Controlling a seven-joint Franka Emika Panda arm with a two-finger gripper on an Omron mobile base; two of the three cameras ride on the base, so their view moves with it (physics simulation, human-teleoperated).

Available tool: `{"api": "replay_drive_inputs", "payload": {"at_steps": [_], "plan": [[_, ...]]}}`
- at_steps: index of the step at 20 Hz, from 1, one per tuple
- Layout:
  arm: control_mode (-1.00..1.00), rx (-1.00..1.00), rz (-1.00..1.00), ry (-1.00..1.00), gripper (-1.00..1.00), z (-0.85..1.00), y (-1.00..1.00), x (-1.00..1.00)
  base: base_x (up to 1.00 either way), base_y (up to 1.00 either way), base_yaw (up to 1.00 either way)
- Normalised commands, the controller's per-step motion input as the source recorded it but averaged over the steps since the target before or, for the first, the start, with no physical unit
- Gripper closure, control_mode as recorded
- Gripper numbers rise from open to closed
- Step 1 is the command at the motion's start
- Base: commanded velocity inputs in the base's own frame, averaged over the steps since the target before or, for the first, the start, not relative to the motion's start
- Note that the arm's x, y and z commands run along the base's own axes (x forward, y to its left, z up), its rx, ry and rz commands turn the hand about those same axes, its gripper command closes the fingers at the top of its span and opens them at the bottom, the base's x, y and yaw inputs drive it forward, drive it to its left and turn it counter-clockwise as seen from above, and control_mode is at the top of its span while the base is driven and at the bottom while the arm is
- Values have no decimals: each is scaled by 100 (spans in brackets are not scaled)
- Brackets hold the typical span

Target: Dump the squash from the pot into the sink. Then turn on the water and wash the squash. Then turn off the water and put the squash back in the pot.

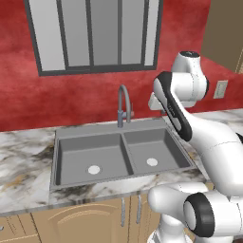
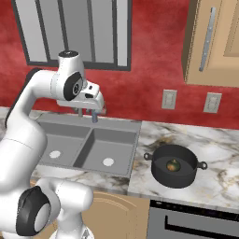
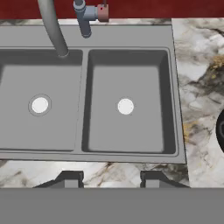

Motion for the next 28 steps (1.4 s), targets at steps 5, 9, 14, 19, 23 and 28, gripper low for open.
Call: {"api": "replay_drive_inputs", "payload": {"at_steps": [5,9,14,19,23,28], "plan": [[-100,0,0,0,-100,0,0,-16,0,0,0],[-100,0,0,-5,-100,0,-10,-25,0,0,0],[-100,1,0,-4,-100,0,-41,-16,0,0,0],[-100,0,0,0,-100,0,-38,-1,0,0,0],[-100,0,0,0,-100,0,-45,-3,0,0,0],[-100,-1,0,2,-100,-3,-45,0,0,0,0]]}}
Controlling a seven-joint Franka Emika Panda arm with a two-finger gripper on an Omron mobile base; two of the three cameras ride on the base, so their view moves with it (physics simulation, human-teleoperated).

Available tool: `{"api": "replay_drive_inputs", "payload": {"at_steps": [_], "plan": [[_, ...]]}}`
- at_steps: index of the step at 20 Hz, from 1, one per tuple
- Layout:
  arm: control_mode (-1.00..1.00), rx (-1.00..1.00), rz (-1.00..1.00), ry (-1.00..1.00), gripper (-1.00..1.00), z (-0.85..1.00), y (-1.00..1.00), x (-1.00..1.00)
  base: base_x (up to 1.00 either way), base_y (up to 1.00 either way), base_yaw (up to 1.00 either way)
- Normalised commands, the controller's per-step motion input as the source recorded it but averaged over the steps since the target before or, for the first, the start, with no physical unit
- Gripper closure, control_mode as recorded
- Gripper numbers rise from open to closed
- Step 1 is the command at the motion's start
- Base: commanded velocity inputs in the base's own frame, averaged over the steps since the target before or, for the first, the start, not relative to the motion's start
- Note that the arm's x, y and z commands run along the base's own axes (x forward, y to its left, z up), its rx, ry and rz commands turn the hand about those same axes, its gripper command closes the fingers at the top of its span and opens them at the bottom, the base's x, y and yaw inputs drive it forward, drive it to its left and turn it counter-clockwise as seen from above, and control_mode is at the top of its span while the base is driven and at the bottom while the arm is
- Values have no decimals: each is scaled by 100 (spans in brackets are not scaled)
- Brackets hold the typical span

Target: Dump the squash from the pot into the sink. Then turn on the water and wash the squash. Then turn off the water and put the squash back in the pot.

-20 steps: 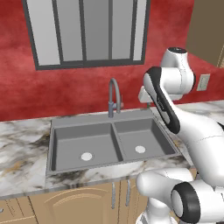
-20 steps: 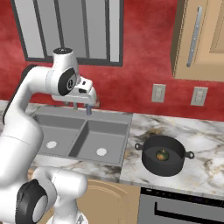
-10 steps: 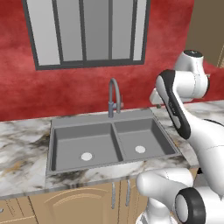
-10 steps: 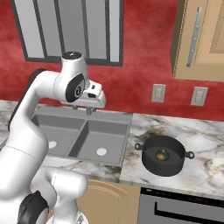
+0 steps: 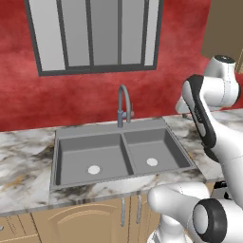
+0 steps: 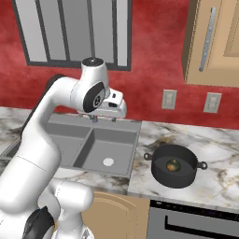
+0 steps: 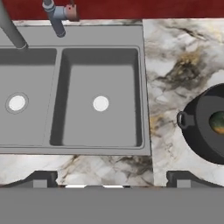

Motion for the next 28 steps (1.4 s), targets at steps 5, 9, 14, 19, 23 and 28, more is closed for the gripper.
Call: {"api": "replay_drive_inputs", "payload": {"at_steps": [5,9,14,19,23,28], "plan": [[-100,-7,0,9,-100,-19,-51,-1,0,0,0],[-100,-8,0,11,-100,-34,-50,-1,0,0,0],[-100,-9,0,13,-100,-46,-42,0,0,0,0],[-100,-2,0,13,-100,-44,-34,0,0,0,0],[-100,0,0,7,-100,-36,-26,0,0,0,0],[-100,2,0,2,-100,-28,-19,0,0,0,0]]}}
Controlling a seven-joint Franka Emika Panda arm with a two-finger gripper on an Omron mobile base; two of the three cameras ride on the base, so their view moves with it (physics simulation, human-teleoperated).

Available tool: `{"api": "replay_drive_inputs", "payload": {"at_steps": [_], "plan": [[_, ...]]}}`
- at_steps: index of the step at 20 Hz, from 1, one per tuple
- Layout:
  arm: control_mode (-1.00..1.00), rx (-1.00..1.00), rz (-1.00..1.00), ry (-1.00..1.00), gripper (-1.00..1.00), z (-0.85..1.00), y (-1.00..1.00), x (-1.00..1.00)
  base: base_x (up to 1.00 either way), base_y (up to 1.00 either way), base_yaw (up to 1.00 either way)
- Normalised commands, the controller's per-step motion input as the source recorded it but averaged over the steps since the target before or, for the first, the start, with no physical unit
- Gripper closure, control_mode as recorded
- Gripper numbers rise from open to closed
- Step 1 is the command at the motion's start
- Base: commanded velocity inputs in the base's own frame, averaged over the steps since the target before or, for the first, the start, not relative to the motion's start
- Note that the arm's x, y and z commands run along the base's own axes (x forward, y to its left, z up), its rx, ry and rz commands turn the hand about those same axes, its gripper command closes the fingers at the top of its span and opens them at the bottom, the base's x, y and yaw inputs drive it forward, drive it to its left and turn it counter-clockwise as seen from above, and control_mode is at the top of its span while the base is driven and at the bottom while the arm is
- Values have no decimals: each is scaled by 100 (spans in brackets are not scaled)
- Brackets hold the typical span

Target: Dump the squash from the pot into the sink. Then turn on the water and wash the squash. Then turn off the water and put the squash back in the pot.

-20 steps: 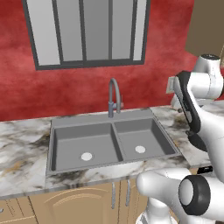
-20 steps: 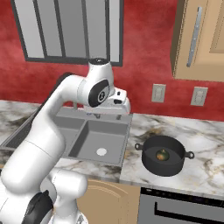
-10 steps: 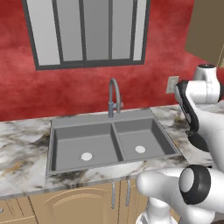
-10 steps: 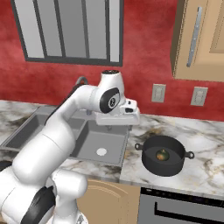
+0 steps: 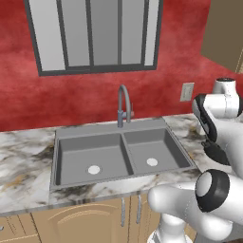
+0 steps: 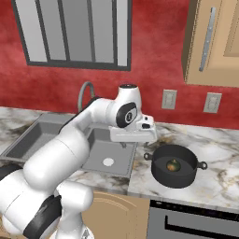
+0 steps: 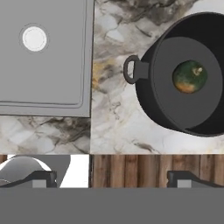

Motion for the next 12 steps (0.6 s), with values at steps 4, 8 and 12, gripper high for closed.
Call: {"api": "replay_drive_inputs", "payload": {"at_steps": [4,8,12], "plan": [[-100,4,0,0,-100,-27,-14,1,0,0,0],[-100,7,1,0,-100,-26,-8,3,0,0,0],[-100,5,0,0,-100,-27,-4,7,0,0,0]]}}
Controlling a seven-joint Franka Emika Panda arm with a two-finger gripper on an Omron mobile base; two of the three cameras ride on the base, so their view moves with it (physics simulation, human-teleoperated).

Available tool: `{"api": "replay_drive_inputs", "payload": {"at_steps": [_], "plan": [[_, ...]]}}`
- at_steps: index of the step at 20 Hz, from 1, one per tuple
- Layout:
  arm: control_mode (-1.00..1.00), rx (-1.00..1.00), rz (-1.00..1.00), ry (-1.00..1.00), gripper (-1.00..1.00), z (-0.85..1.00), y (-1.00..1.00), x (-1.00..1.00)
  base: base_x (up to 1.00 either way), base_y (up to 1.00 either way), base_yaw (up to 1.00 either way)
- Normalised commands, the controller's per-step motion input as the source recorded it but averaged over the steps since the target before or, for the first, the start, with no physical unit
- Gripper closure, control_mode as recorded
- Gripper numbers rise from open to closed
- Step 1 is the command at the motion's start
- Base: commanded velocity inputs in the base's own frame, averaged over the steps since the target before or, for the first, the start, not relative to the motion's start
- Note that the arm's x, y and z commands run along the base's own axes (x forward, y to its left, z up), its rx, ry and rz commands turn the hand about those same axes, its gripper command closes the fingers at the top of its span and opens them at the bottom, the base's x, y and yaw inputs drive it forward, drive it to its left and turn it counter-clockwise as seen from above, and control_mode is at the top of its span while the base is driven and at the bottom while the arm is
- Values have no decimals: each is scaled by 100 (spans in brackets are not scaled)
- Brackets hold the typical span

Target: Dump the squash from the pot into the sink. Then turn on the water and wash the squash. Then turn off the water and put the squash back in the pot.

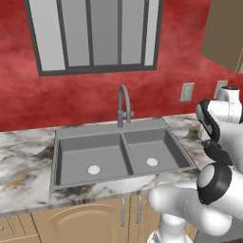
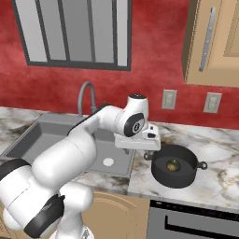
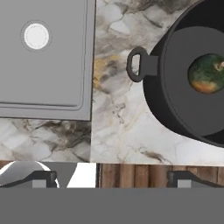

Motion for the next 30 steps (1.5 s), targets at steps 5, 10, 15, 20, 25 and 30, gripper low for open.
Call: {"api": "replay_drive_inputs", "payload": {"at_steps": [5,10,15,20,25,30], "plan": [[-100,3,0,0,-100,-28,0,17,0,0,0],[-100,0,0,0,-100,-24,-5,24,0,0,0],[-100,0,0,0,-100,-24,-17,25,0,0,0],[-100,0,0,0,-100,-23,-21,23,0,0,0],[-100,0,0,0,-100,-22,-19,24,0,0,0],[-100,0,0,0,-100,-22,-14,22,0,0,0]]}}
